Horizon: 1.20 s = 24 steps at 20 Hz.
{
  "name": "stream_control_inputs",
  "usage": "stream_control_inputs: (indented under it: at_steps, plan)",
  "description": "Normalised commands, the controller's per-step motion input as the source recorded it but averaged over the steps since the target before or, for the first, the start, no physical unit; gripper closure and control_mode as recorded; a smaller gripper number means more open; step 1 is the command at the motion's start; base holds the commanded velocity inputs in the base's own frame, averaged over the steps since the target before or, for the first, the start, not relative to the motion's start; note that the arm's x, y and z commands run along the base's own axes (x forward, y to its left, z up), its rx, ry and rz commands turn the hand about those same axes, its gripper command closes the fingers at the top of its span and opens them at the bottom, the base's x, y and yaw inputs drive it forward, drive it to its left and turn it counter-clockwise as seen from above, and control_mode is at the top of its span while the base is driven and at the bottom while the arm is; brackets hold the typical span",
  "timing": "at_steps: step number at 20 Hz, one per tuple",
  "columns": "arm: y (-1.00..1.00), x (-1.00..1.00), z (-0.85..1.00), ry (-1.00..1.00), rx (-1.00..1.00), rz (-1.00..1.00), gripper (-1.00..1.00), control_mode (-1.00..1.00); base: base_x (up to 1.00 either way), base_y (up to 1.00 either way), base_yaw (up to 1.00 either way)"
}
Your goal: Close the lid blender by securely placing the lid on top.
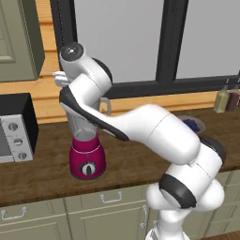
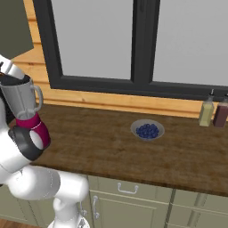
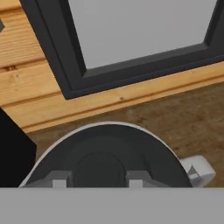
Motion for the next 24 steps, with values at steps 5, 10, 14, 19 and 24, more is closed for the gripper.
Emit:
stream_control_inputs:
  at_steps: [5,10,14,19,24]
  plan:
    - [0.00,-0.06,-0.32,-0.06,-0.01,0.00,1.00,-1.00,0.00,0.00,0.00]
    - [0.00,-0.22,-0.27,-0.10,0.00,0.00,1.00,-1.00,0.00,0.00,0.00]
    - [0.00,-0.17,-0.49,-0.03,0.00,0.01,1.00,-1.00,0.00,0.00,0.00]
    - [0.05,0.07,-0.34,-0.13,0.00,0.00,1.00,-1.00,0.00,0.00,0.00]
    - [0.03,0.07,-0.18,-0.34,0.01,0.00,1.00,-1.00,0.00,0.00,0.00]
